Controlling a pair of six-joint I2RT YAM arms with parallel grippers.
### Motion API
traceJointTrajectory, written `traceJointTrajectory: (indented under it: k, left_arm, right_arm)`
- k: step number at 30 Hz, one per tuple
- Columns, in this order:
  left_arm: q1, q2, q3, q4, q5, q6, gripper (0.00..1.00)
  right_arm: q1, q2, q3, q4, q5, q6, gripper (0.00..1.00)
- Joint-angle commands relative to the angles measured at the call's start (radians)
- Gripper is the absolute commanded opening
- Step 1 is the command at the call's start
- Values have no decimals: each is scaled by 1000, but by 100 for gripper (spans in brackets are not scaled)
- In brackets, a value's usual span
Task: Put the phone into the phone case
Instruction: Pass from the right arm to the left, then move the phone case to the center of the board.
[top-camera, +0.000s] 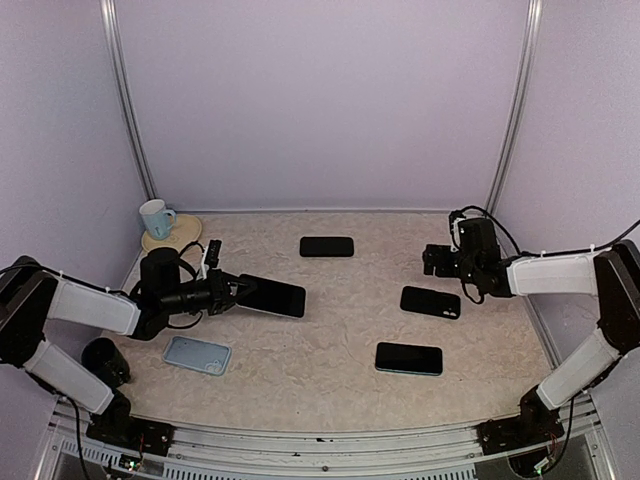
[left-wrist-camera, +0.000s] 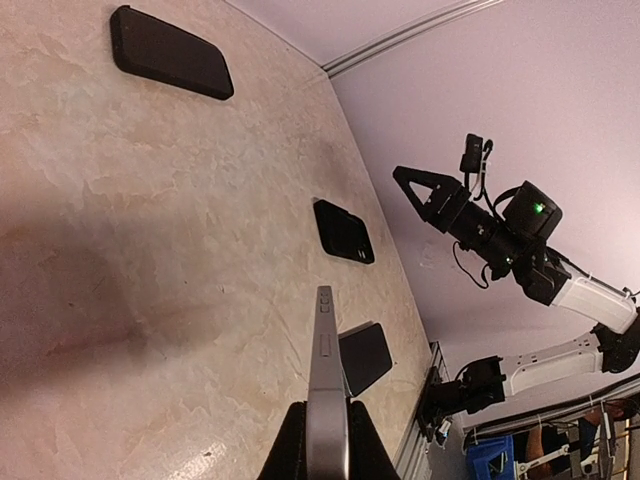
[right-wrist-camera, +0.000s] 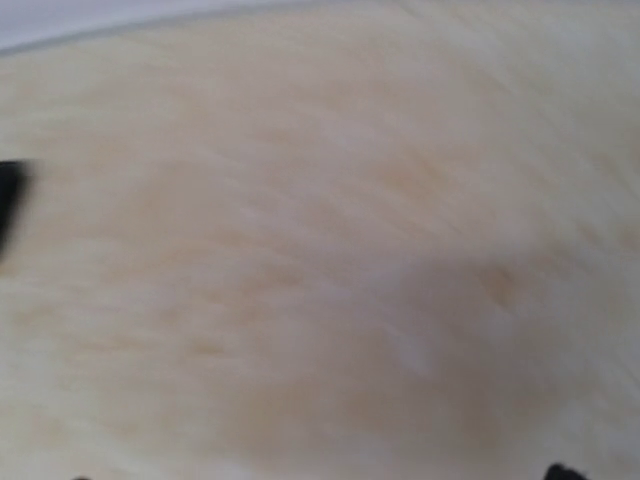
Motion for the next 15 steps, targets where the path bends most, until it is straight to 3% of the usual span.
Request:
traceJointTrajectory:
  k: [1,7,15]
  left_arm:
    - [-11,-22,-7,55,-5,9,0]
    - [-24,-12,-3,71,-9,1,0]
    - [-28,-6,-17,81,-13,-2,0]
  right_arm:
    - [-95,-26,-43,-94,-21,194,96]
    - [-171,31,-63,-105,-125,258,89]
    - [-183,77,-90,-67,-174,274,68]
